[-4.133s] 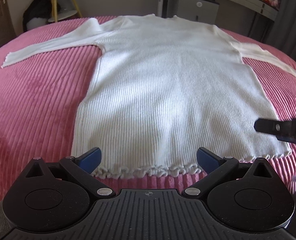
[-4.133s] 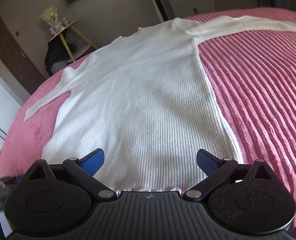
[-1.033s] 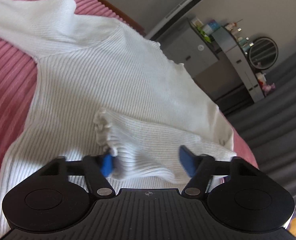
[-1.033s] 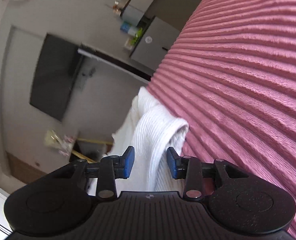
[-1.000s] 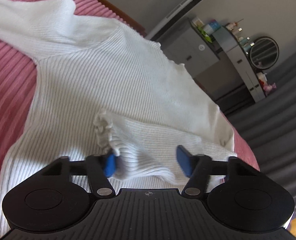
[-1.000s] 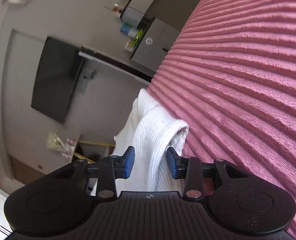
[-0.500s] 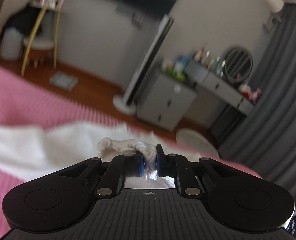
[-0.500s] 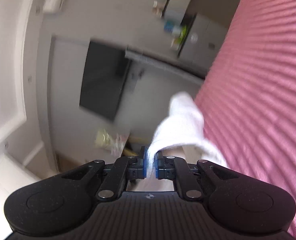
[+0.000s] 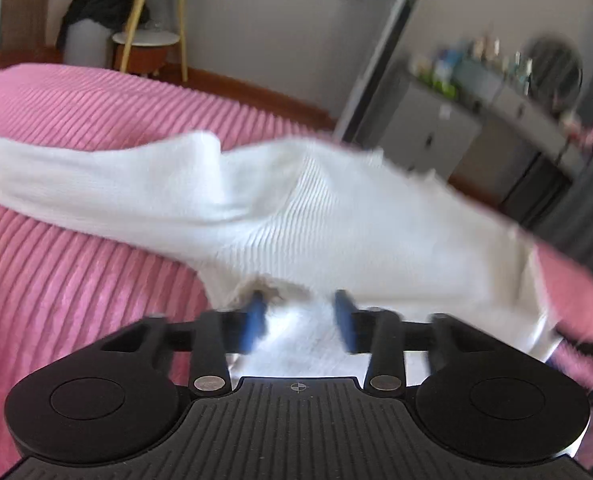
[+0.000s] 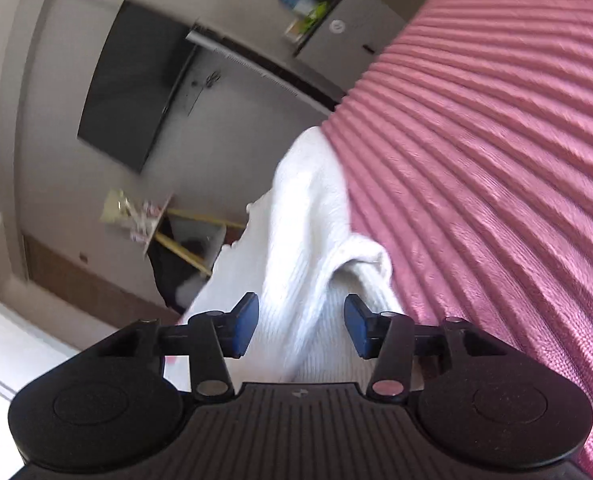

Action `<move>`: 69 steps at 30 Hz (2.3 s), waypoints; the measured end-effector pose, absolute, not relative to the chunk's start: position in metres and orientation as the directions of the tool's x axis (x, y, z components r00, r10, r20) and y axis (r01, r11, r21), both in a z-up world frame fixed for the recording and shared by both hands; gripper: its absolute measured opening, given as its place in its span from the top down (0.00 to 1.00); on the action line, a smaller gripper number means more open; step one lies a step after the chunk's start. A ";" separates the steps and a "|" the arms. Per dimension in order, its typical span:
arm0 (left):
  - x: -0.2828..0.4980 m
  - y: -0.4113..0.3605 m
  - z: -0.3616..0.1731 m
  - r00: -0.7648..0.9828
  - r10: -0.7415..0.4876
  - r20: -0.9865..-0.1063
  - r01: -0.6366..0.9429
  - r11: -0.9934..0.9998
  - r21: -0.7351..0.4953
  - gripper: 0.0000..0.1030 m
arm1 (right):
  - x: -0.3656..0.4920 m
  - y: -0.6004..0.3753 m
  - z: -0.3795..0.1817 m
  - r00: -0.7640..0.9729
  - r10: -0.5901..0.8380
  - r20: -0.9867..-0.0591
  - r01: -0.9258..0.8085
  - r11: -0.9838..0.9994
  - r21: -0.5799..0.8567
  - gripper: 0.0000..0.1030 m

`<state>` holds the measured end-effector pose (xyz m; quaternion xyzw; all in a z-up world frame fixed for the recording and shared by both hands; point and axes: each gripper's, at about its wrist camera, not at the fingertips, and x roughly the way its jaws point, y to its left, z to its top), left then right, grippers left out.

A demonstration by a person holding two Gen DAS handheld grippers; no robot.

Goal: Fold small clothes

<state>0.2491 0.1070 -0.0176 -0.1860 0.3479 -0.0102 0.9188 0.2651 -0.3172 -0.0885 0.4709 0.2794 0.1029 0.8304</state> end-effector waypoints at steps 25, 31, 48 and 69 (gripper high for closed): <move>0.242 0.101 -0.023 0.729 -0.264 -0.631 -0.055 0.897 -0.439 0.92 | 0.241 -0.326 -0.082 0.870 0.270 -0.412 0.185 0.596 0.781 0.94; 0.239 0.109 -0.024 0.704 -0.268 -0.657 -0.062 0.899 -0.433 0.74 | 0.243 -0.322 -0.079 0.858 0.251 -0.448 0.188 0.657 0.730 0.93; 0.268 0.084 -0.002 0.755 -0.245 -0.608 0.010 0.932 -0.363 0.94 | 0.247 -0.324 -0.086 0.863 0.302 -0.405 0.158 0.601 0.784 0.93; 0.264 0.112 0.006 0.793 0.037 -0.608 -0.175 0.970 -0.170 0.58 | 0.239 -0.329 -0.054 0.851 0.192 -0.488 0.257 0.660 0.706 0.67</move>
